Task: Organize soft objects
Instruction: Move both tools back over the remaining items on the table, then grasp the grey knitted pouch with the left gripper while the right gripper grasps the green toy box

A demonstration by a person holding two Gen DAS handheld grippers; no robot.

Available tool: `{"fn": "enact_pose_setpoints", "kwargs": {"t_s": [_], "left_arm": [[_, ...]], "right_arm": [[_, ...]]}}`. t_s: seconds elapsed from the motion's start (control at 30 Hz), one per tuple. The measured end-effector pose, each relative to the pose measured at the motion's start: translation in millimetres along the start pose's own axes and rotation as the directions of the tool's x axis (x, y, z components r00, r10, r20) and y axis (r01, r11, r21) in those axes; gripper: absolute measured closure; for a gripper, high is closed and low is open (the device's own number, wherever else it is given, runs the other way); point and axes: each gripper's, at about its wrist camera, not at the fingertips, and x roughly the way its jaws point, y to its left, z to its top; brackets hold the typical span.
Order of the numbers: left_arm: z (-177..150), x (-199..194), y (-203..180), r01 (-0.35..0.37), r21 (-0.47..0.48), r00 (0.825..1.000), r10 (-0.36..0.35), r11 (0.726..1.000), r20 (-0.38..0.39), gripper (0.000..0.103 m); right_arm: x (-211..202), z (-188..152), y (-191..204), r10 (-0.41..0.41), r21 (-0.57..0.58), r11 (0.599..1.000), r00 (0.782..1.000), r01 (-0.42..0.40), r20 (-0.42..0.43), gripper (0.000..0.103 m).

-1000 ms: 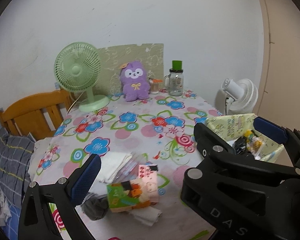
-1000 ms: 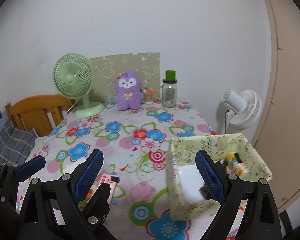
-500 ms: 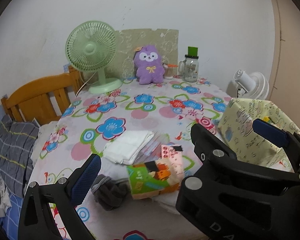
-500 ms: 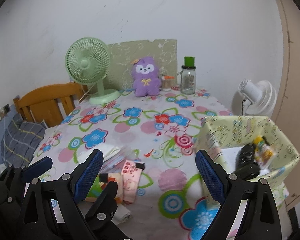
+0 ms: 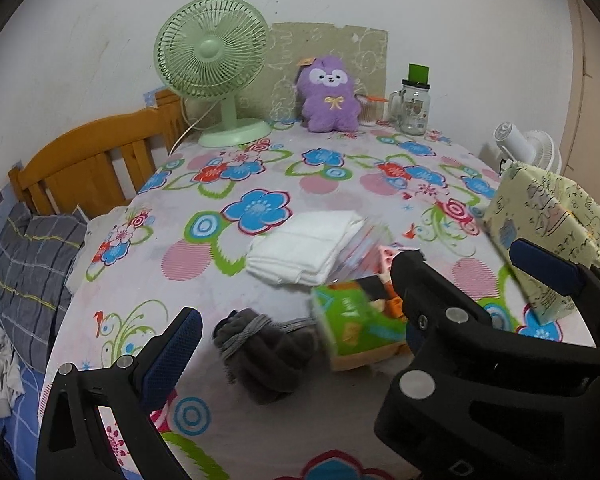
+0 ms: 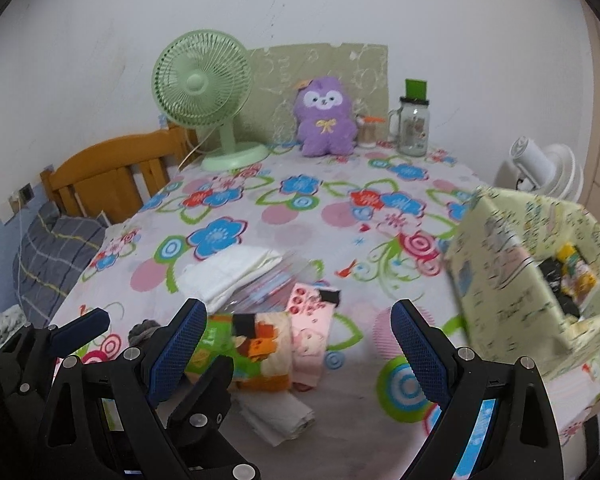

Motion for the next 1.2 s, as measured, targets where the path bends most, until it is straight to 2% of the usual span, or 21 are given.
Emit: {"fn": "enact_pose_setpoints", "kwargs": {"t_s": [0.1, 0.23, 0.53, 0.93, 1.1, 1.2], "left_arm": [[-3, 1, 5, -0.018, 0.013, 1.000, 0.018, 1.000, 0.006, 0.000], [-6, 4, 12, -0.009, 0.015, 1.000, 0.009, 1.000, -0.007, 0.000], [-14, 18, 26, -0.019, -0.009, 0.998, 0.019, 1.000, -0.052, 0.000], [-19, 31, 31, 0.011, -0.028, 0.996, -0.014, 1.000, -0.089, 0.000], [-18, 32, 29, 0.011, -0.021, 0.996, -0.013, 1.000, -0.093, 0.000], [-17, 32, 28, 0.008, -0.021, 0.996, -0.010, 1.000, -0.094, 0.000]], "right_arm": [[6, -3, 7, 0.010, -0.008, 1.000, 1.000, -0.010, -0.016, 0.008], [14, -6, 17, 0.030, -0.017, 0.999, 0.999, -0.031, -0.044, 0.008], [30, -12, 32, 0.036, -0.033, 0.999, 0.995, -0.039, -0.096, 0.008], [52, -20, 33, 0.053, -0.003, 0.999, 0.983, -0.055, -0.173, 0.008], [55, -20, 32, 0.072, 0.008, 0.997, 0.978, -0.072, -0.197, 0.027], [53, -20, 31, 0.069, 0.004, 0.998, 0.978, -0.070, -0.197, 0.035]]}}
